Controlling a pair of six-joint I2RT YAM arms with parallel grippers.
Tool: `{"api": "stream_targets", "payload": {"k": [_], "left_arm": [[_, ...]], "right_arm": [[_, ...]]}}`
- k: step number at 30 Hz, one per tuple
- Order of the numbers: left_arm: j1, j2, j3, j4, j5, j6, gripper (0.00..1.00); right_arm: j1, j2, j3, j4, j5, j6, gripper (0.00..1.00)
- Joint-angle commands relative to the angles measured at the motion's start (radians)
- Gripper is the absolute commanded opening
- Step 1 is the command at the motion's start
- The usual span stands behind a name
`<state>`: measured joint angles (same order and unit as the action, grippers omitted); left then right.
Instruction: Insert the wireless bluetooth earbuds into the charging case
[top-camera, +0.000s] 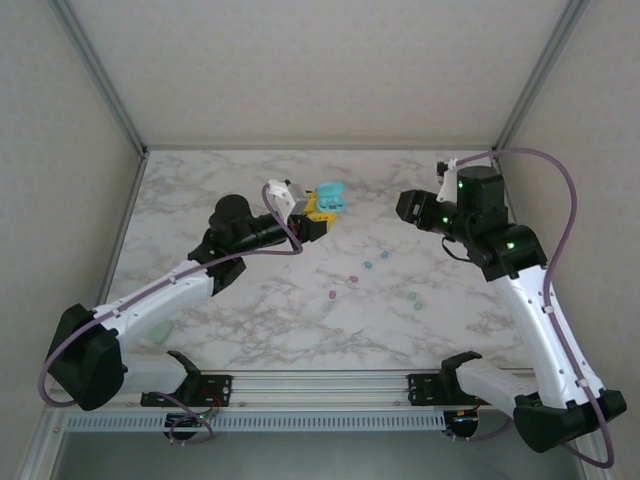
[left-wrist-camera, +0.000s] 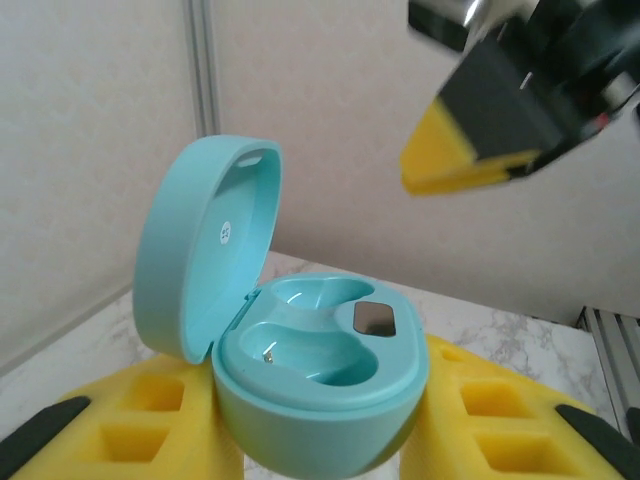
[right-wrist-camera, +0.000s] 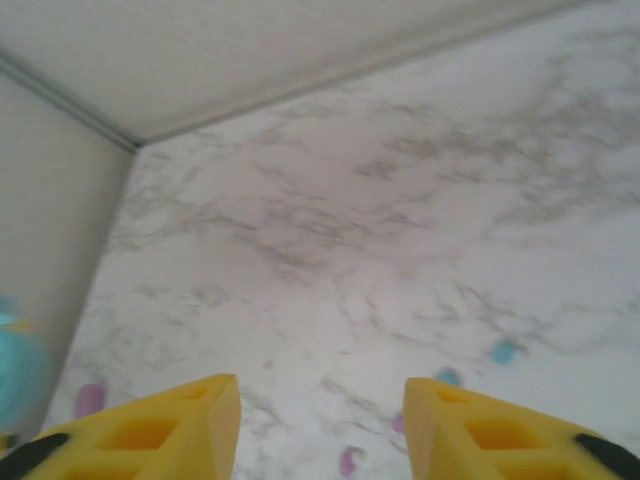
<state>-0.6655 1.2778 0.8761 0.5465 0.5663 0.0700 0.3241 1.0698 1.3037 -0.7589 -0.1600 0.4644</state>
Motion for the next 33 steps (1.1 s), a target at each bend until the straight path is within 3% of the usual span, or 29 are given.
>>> {"api": "stream_targets", "payload": {"k": [1, 8, 18, 33], "left_arm": [[0.012, -0.037, -0.008, 0.055, -0.012, -0.027, 0.13], [0.020, -0.067, -0.011, 0.028, -0.013, -0.021, 0.14], [0.020, -0.128, -0.008, -0.048, -0.020, -0.001, 0.14], [0.021, -0.170, -0.007, -0.107, -0.027, 0.024, 0.14]], "right_arm": [[-0.079, 0.066, -0.071, -0.077, -0.041, 0.008, 0.43], [-0.115, 0.282, -0.177, -0.021, -0.146, -0.073, 0.45], [-0.114, 0.738, 0.058, -0.047, -0.156, -0.253, 0.46], [-0.112, 1.017, 0.233, -0.103, -0.262, -0.335, 0.42]]}}
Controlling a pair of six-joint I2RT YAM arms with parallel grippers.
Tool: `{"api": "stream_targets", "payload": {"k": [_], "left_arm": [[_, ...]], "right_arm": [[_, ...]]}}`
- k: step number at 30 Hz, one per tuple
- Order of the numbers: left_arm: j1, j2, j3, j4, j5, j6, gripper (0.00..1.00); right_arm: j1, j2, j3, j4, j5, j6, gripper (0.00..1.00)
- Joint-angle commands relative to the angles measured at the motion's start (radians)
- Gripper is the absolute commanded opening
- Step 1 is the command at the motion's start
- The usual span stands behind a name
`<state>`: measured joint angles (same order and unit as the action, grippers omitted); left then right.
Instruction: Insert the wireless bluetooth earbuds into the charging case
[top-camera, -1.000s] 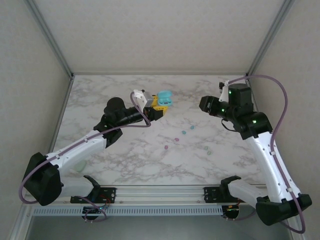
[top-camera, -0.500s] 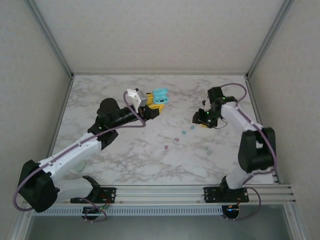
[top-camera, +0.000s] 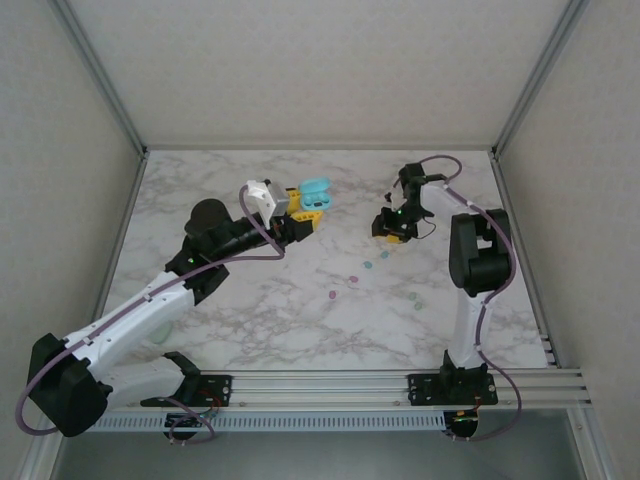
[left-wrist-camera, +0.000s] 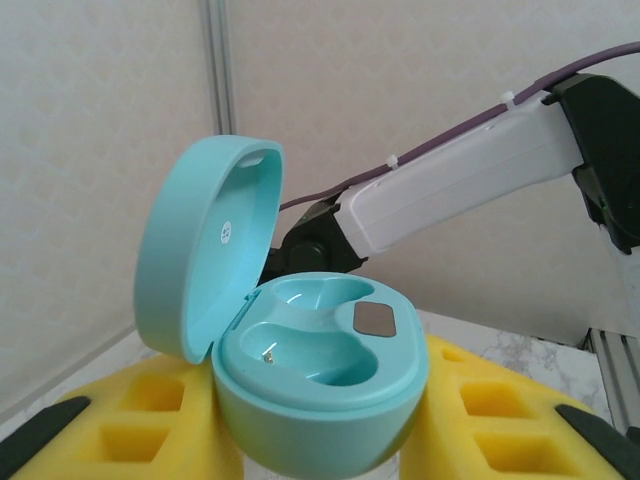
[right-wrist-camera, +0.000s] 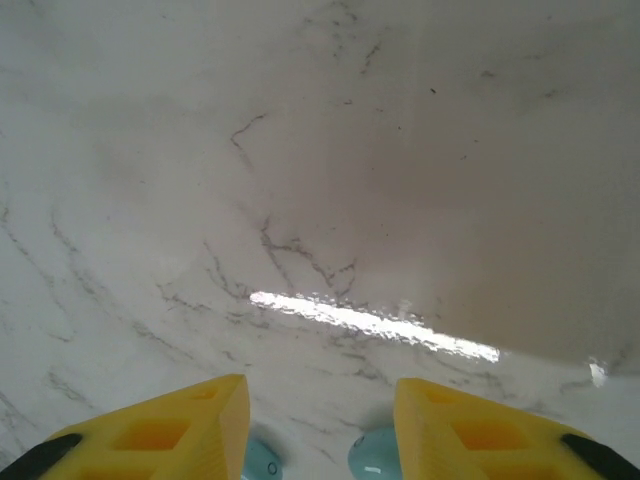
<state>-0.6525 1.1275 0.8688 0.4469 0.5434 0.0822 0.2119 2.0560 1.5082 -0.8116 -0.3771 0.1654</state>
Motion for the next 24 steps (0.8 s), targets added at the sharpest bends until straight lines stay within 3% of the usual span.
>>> {"api": "stream_targets", "payload": {"k": [1, 9, 24], "left_arm": [[0.008, -0.019, 0.002, -0.010, -0.003, 0.014, 0.14], [0.008, -0.015, 0.012, -0.020, 0.003, 0.012, 0.14], [0.008, -0.018, 0.014, -0.034, 0.001, 0.016, 0.15]], "right_arm": [[0.000, 0.040, 0.032, -0.061, -0.053, -0.043, 0.40], [0.000, 0.032, -0.017, -0.086, -0.025, -0.082, 0.40], [0.004, -0.101, -0.141, -0.116, -0.116, -0.098, 0.36]]}}
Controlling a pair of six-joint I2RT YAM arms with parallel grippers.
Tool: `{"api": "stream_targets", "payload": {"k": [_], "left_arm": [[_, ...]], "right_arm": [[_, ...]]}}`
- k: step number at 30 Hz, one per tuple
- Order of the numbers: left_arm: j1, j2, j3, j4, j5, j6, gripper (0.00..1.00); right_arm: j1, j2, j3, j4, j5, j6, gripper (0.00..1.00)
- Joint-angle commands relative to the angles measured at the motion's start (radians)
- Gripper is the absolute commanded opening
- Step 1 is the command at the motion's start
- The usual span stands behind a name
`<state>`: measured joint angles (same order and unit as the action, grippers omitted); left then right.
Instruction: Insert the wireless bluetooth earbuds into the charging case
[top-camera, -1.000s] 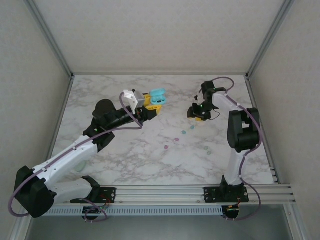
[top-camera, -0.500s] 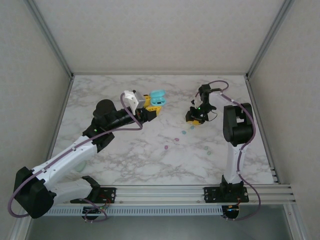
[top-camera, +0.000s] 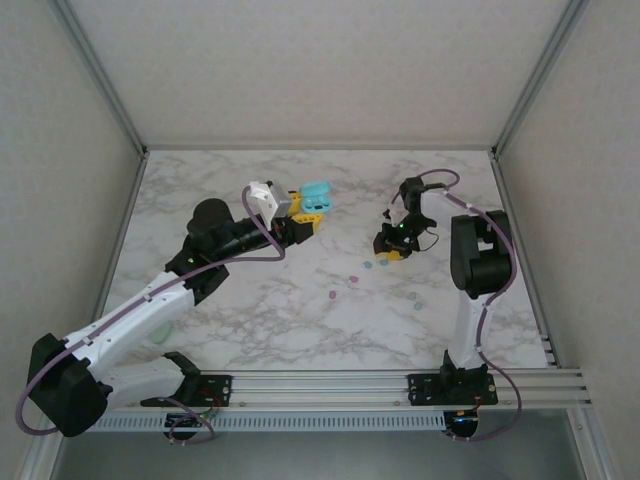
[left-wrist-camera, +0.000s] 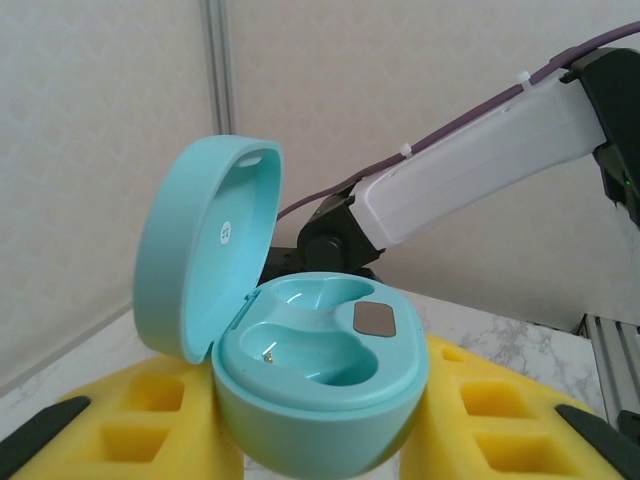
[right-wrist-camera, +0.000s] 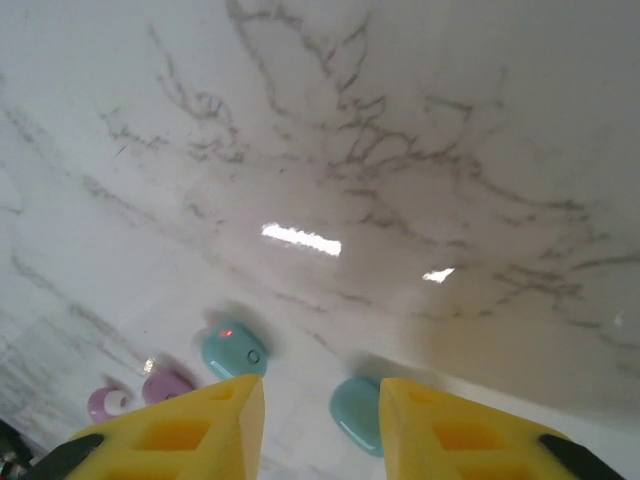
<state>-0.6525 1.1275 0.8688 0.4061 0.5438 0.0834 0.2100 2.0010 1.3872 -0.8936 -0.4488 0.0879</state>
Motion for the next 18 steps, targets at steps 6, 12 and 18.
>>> {"api": "stream_targets", "payload": {"k": [6, 12, 18], "left_arm": [[0.007, -0.012, 0.013, 0.003, 0.002, 0.017, 0.15], [0.008, -0.013, 0.012, -0.004, 0.000, 0.020, 0.15], [0.008, -0.014, 0.013, -0.008, -0.004, 0.018, 0.15]], "right_arm": [[0.016, -0.076, -0.037, -0.040, -0.019, -0.019, 0.37], [0.023, -0.090, 0.003, -0.034, 0.069, -0.048, 0.38], [0.036, -0.016, 0.086, -0.058, 0.051, -0.077, 0.38]]}}
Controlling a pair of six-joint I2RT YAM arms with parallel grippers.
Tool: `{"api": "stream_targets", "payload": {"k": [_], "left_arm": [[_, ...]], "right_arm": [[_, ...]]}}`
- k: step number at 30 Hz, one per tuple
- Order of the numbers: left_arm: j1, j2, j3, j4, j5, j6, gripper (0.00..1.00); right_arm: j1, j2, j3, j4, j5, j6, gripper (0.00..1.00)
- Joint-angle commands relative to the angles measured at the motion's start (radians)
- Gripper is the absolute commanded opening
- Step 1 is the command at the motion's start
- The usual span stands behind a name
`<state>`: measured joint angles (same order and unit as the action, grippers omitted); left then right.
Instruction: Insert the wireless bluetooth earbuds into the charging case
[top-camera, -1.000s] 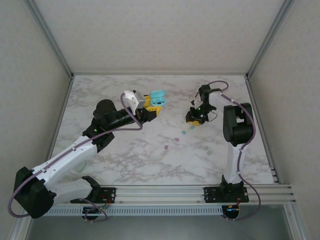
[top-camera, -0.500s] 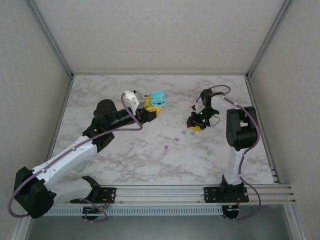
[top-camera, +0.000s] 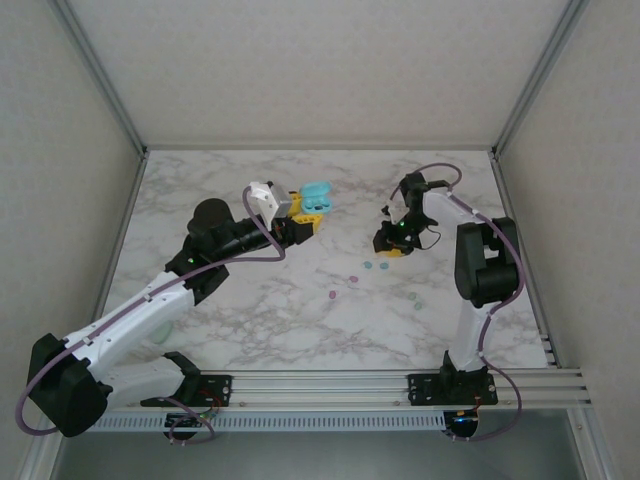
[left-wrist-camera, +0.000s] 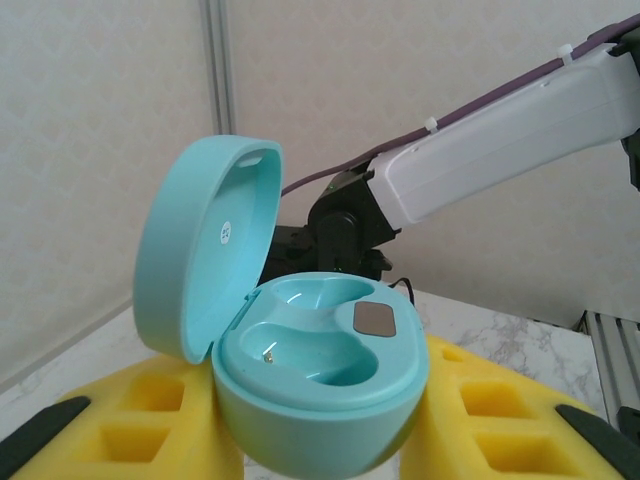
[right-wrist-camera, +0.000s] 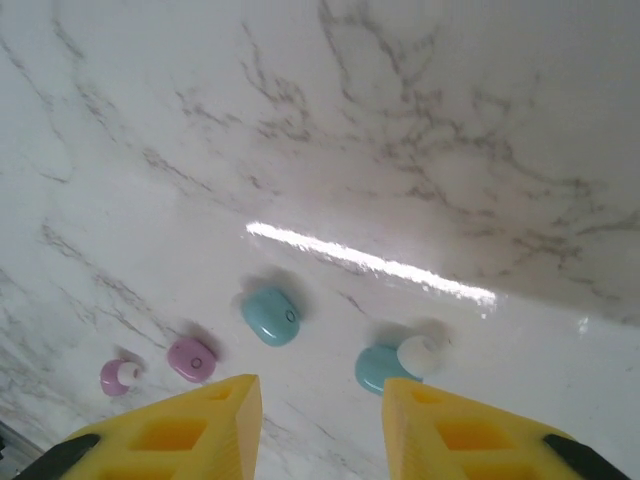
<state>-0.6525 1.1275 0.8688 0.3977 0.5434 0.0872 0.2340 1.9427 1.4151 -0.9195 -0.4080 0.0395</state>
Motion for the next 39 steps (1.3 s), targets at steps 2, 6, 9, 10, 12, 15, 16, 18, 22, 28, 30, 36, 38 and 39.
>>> {"api": "stream_targets", "payload": {"k": [2, 6, 9, 10, 12, 15, 16, 18, 22, 28, 30, 36, 38, 39], "left_arm": [[0.008, -0.015, 0.016, -0.003, -0.002, 0.014, 0.15], [0.008, -0.020, 0.015, -0.011, -0.004, 0.016, 0.15], [0.008, -0.022, 0.015, -0.020, -0.005, 0.021, 0.15], [0.008, -0.024, 0.015, -0.021, -0.005, 0.024, 0.15], [0.008, -0.024, 0.016, -0.023, -0.005, 0.024, 0.15], [0.007, -0.022, 0.015, -0.025, -0.005, 0.027, 0.15], [0.008, -0.022, 0.016, -0.025, -0.005, 0.028, 0.15], [0.008, -0.021, 0.016, -0.023, -0.002, 0.025, 0.15], [0.008, -0.021, 0.016, -0.027, 0.001, 0.025, 0.15], [0.008, -0.021, 0.015, -0.033, 0.001, 0.029, 0.15], [0.008, -0.021, 0.016, -0.033, 0.001, 0.029, 0.15], [0.008, -0.017, 0.020, -0.033, 0.000, 0.028, 0.15], [0.008, -0.014, 0.023, -0.036, 0.003, 0.028, 0.15], [0.007, -0.012, 0.024, -0.036, 0.003, 0.030, 0.15]], "right_arm": [[0.016, 0.065, 0.068, -0.024, -0.012, -0.022, 0.38], [0.021, 0.099, 0.078, -0.021, -0.011, -0.001, 0.38], [0.021, 0.114, 0.071, -0.030, -0.008, 0.000, 0.38], [0.021, 0.114, 0.065, -0.028, -0.001, 0.002, 0.38], [0.021, 0.111, 0.052, -0.026, 0.005, -0.001, 0.38], [0.021, 0.111, 0.037, -0.032, 0.026, -0.002, 0.38], [0.021, 0.111, 0.032, -0.033, 0.033, -0.003, 0.38], [0.021, 0.110, 0.024, -0.034, 0.045, -0.002, 0.38], [0.021, 0.105, 0.013, -0.033, 0.054, -0.001, 0.38], [0.021, 0.089, 0.002, -0.043, 0.066, -0.001, 0.39], [0.021, 0.082, -0.002, -0.047, 0.068, 0.000, 0.39], [0.022, 0.059, -0.017, -0.050, 0.068, 0.003, 0.39], [0.021, 0.059, -0.015, -0.051, 0.085, 0.006, 0.38], [0.022, 0.061, -0.012, -0.050, 0.092, 0.005, 0.38]]}}
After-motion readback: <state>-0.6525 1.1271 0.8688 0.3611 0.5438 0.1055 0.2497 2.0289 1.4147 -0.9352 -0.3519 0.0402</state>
